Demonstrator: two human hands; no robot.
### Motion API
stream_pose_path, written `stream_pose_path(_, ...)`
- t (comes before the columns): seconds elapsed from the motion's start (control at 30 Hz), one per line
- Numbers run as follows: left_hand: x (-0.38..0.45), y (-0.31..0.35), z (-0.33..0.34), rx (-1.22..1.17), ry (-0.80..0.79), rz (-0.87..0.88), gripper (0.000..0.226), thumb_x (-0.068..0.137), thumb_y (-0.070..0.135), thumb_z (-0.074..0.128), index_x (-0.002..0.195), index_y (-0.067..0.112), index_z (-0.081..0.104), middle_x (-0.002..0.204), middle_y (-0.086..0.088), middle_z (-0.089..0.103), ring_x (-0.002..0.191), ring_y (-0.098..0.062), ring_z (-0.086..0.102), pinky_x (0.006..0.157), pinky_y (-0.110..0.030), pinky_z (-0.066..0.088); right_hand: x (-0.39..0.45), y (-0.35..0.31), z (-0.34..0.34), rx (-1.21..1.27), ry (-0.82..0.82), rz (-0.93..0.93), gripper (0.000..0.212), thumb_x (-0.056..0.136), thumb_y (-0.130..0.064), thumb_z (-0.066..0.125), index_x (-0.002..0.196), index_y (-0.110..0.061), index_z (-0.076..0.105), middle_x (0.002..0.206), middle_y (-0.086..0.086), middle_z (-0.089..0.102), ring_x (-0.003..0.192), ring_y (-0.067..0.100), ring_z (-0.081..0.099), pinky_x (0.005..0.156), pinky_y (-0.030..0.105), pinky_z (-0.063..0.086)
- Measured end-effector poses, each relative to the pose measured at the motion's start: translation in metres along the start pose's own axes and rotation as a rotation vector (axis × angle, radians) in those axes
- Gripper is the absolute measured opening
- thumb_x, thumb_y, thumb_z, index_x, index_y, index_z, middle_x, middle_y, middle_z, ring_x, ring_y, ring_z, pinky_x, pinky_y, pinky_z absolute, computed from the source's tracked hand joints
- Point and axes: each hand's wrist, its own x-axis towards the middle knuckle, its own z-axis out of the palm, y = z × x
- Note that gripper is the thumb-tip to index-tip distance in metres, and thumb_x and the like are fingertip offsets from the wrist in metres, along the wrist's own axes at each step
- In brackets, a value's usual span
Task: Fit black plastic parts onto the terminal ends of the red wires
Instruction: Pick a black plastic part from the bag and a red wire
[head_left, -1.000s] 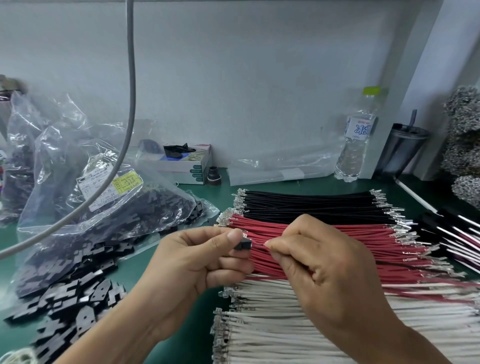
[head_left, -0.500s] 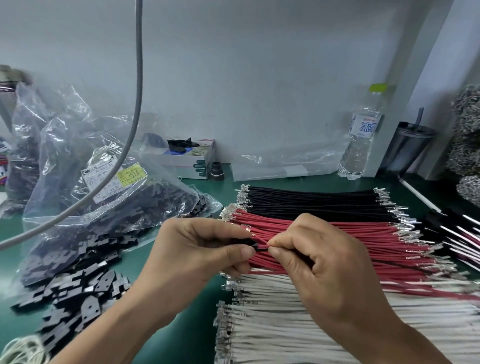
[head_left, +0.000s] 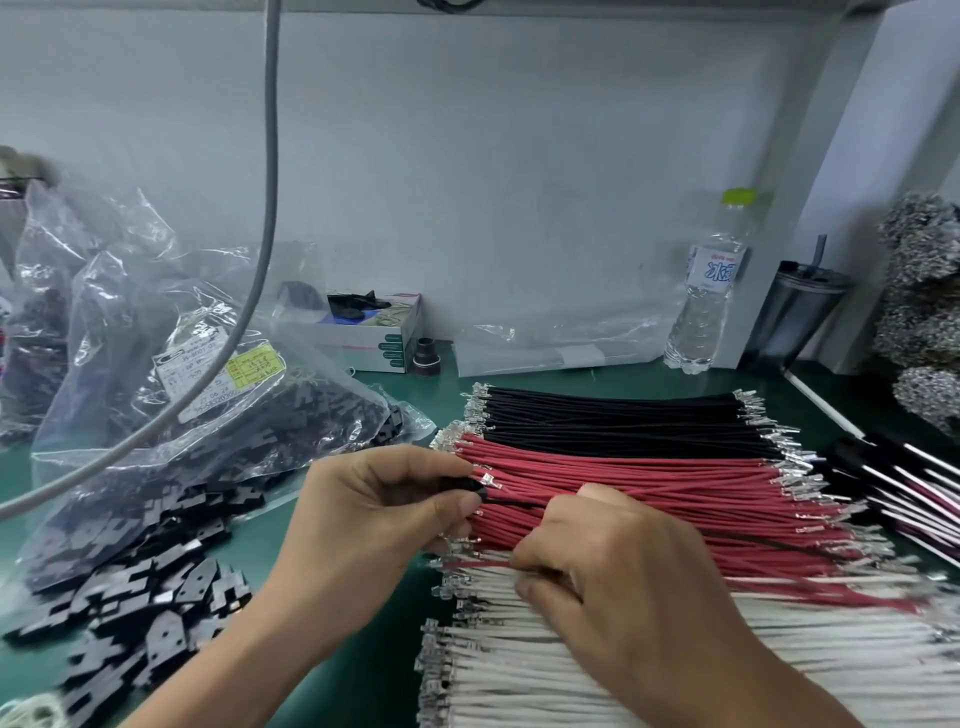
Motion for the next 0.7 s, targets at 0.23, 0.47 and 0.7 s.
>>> stream_pose_path(0.23, 0.002, -0.002, -0.001, -0.011, 0.027, 0.002, 0.025, 0.062, 0.007, 0.083, 0.087, 0.014, 0.083, 0.070, -0.021, 0.074, 0.056, -0.021, 0.070, 0.053, -0.024, 0.058, 0.002, -0.006, 0.001, 0.017, -0.062, 0.004, 0.023, 0.064, -0.041, 0.086, 0.066, -0.034, 0.065, 0.069, -0.018, 0.055, 0.064, 0.004, 0.052, 0.046, 0.018, 0.040)
stream_pose_path(0.47, 0.004, -0.001, -0.004, -0.075, 0.020, 0.017, 0.029, 0.062, 0.007, 0.083, 0.090, 0.016, 0.084, 0.079, -0.019, 0.078, 0.066, -0.024, 0.076, 0.064, -0.025, 0.061, 0.002, -0.002, -0.002, 0.109, 0.016, 0.118, 0.013, 0.083, -0.034, 0.070, 0.077, -0.031, 0.059, 0.076, -0.017, 0.056, 0.069, 0.003, 0.053, 0.054, 0.020, 0.044)
stream_pose_path(0.7, 0.004, 0.005, -0.007, -0.104, 0.016, -0.022, 0.033, 0.053, 0.017, 0.088, 0.085, 0.013, 0.083, 0.081, -0.020, 0.078, 0.072, -0.030, 0.078, 0.065, -0.028, 0.062, 0.004, 0.008, -0.008, 0.675, 0.196, 0.312, 0.014, 0.084, -0.021, 0.075, 0.080, -0.035, 0.073, 0.082, -0.012, 0.069, 0.078, 0.011, 0.065, 0.063, 0.018, 0.049)
